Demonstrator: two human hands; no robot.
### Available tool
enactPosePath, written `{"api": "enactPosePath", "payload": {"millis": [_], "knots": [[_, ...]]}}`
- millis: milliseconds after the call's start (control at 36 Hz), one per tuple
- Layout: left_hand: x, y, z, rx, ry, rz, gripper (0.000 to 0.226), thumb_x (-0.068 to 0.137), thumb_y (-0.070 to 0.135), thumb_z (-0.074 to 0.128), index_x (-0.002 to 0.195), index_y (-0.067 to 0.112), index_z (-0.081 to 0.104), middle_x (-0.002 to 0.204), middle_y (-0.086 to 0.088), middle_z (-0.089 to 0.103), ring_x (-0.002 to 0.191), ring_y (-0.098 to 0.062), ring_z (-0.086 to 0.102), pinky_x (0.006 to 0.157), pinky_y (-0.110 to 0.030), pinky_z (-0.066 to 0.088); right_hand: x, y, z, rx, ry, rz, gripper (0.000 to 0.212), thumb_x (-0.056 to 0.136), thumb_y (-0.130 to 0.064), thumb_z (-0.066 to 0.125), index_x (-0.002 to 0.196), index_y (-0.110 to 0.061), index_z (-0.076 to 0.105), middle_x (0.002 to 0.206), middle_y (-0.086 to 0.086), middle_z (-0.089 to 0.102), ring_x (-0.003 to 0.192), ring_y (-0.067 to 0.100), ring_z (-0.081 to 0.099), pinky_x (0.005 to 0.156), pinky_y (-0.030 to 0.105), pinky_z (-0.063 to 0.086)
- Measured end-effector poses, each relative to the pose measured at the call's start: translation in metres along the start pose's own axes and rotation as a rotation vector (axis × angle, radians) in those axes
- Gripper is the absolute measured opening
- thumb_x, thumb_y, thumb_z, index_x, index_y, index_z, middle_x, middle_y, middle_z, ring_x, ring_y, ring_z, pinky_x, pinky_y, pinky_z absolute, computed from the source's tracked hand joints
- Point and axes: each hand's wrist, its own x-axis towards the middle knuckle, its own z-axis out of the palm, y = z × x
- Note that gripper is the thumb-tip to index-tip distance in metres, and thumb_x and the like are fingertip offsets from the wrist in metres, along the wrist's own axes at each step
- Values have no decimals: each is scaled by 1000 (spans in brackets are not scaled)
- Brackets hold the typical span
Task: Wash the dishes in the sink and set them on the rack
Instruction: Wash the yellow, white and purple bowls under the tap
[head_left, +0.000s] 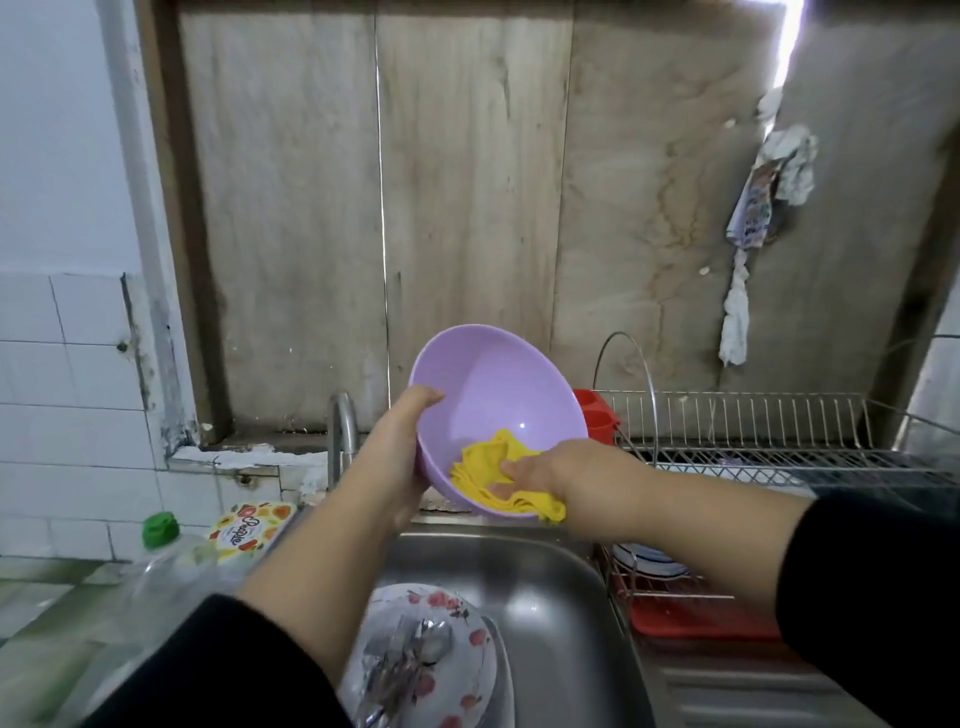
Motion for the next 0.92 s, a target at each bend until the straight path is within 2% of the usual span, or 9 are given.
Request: {"api": "enactPosePath", "payload": {"millis": [83,222,333,389,472,583,750,861,917], "knots": [[-4,-23,18,-81,165,153,55,70,39,58,120,17,51,103,-7,64,73,-24,64,56,-28,50,7,-25,0,213,31,122,53,89,-7,50,140,-21,46,133,5,55,116,27,52,84,25,41],[-15,-25,5,59,-24,47,100,47,59,78,134,23,42,128,-4,59,112,-23,61,95,-41,49,0,-25,16,318,22,58,35,88,-7,53,120,-19,62,118,7,64,105,23,58,78,24,44],[-7,2,-10,56,-121,-73,28,87,38,55,102,17,63,90,-3,74,84,-22,68,80,-37,51,-2,3,16,38,0,-19,56,89,-22,59,140,-38,42,131,0,59,116,24,55,93,30,44],[-5,-3,-2,43,19,1,25,86,35,54,100,15,62,84,-3,72,77,-22,65,70,-34,49,2,-7,12,57,17,-7,60,88,-18,58,142,-38,39,138,-2,53,121,24,53,96,30,43],[-6,-24,13,38,110,155,75,59,50,65,127,24,46,102,0,66,74,-14,66,63,-31,50,8,-33,8,305,113,59,39,89,-10,52,126,-23,54,125,5,59,111,27,55,77,24,40],[-17,-20,9,111,-81,87,103,56,58,77,141,19,35,126,-1,61,110,-17,60,101,-40,44,3,-25,17,250,169,-45,33,89,-12,54,120,-25,57,117,4,63,106,26,58,80,29,46],[-8,0,-7,-15,43,19,22,90,31,51,97,15,64,82,-3,73,76,-23,65,68,-33,48,-2,-12,9,-82,115,-153,60,89,-7,53,143,-30,40,146,3,44,124,28,50,97,39,43],[-11,-34,9,28,121,156,86,59,52,61,135,18,44,120,-8,64,96,-22,66,70,-33,54,-1,-42,14,338,187,28,52,88,-7,49,133,-34,50,129,0,58,109,24,55,74,26,39],[-12,-34,7,89,41,143,116,46,57,72,146,20,27,132,-3,56,113,-21,60,93,-39,50,-1,-39,19,412,211,11,48,87,-6,49,123,-36,55,115,-3,64,94,18,55,68,25,39]]}}
